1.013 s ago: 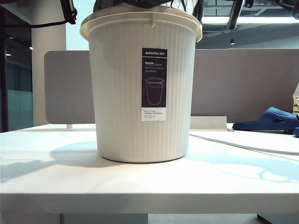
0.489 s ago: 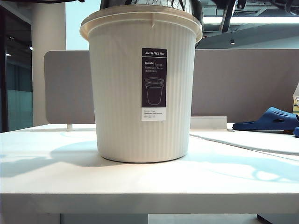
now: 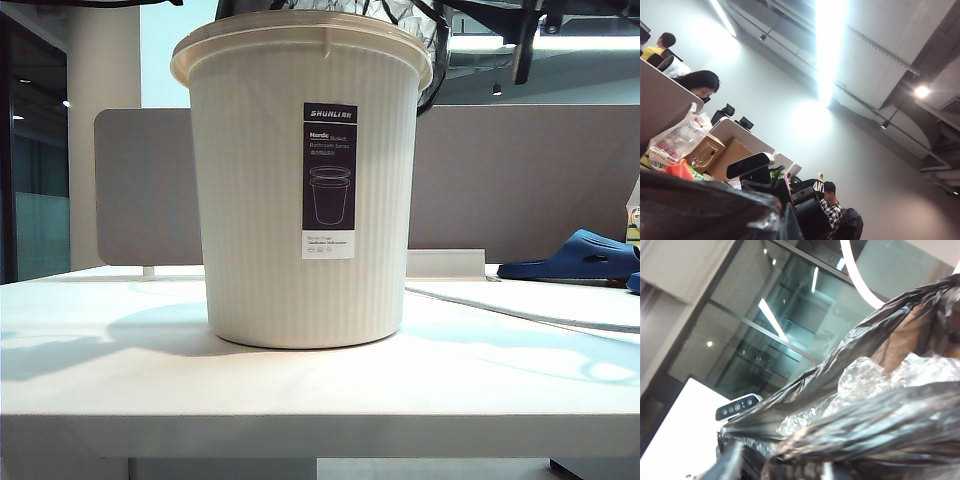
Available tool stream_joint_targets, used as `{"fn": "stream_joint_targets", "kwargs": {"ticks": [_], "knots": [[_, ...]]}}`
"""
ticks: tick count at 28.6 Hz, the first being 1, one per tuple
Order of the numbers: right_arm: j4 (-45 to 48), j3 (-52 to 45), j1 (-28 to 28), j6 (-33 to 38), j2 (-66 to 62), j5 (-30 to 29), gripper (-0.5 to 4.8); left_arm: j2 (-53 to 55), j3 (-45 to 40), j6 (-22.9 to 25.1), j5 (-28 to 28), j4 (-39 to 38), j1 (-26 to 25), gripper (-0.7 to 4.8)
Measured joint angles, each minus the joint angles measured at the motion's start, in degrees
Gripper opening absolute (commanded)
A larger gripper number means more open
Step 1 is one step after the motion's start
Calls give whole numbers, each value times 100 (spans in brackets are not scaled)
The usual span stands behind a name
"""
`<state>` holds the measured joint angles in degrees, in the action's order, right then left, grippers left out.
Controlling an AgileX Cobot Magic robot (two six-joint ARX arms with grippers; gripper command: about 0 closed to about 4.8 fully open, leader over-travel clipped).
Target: Open the ring lid of the trash can, pull out the black garbage bag inside, and place it on the table.
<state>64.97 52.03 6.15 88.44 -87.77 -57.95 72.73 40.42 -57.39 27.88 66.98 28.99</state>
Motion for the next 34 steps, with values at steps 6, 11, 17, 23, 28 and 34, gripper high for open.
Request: {"fn": "stream_joint_targets", "kwargs": {"ticks": [6,11,17,23,28,34], "knots": [[-850,20,-87,-492,262,-210,248,0,0,-2,2,0,0,-6],[-2896,20,-90,-1631,935,109,249,0,0,0,2,0,0,-6],[-4054,26,-66,-2059,1287,282,349,0,0,-2,4,0,0,-6],[-4354,236,319,-2057,1318,424,349,0,0,0,4,0,0,-6],[-5838,863,625,-2656,1329,1034,347,0,0,0,17,-2,0,-6],[-6570,986,643,-3110,1322,1447,259,0,0,0,48,-2,2,-6]]}}
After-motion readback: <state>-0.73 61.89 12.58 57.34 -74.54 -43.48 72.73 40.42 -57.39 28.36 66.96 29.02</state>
